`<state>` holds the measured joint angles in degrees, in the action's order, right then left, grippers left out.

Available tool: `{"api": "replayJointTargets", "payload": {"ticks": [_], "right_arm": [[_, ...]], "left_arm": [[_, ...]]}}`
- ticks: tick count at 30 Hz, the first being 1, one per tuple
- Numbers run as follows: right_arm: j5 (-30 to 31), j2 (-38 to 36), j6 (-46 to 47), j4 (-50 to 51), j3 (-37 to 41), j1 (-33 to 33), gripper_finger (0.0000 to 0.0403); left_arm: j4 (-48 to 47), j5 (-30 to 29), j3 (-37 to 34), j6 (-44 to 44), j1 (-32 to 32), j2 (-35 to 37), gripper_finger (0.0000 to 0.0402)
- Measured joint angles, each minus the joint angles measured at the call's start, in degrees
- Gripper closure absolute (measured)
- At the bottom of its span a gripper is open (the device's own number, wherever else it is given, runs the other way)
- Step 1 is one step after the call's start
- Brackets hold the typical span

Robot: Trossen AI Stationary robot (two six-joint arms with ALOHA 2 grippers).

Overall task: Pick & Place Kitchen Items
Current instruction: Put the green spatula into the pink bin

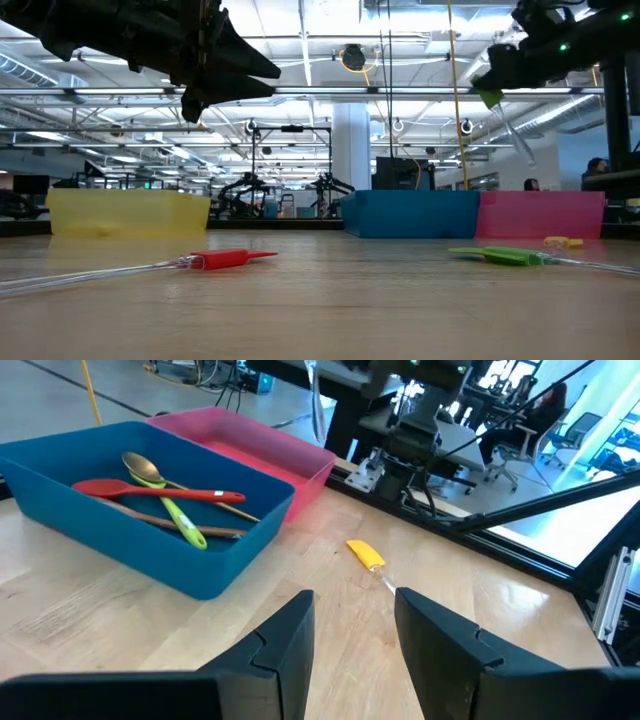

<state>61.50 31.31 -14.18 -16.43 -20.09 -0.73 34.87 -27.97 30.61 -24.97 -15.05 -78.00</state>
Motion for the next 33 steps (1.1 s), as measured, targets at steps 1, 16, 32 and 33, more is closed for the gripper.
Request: {"api": "replayJointTargets", "payload": {"ticks": [1, 16, 32, 33], "right_arm": [[0.41, 0.0, -1.07, -0.22, 0.0, 1.61, 0.039], [-20.9, 12.38, 16.48, 6.55, -0.05, 30.22, 0.039], [-43.64, 30.02, 27.48, 11.29, -0.07, 49.91, 0.0389], [-43.67, 30.76, 27.47, 11.13, -0.07, 50.48, 0.0389]], "left_arm": [[0.0, 0.0, 0.0, 0.01, 0.02, 0.0, 0.0256], [0.13, -0.02, 0.0, -0.31, 0.01, 0.0, 0.0256], [0.04, -0.34, 0.0, -0.68, 0.02, 0.0, 0.0256], [0.04, -0.39, 0.0, -0.69, 0.02, 0.0, 0.0256]]}}
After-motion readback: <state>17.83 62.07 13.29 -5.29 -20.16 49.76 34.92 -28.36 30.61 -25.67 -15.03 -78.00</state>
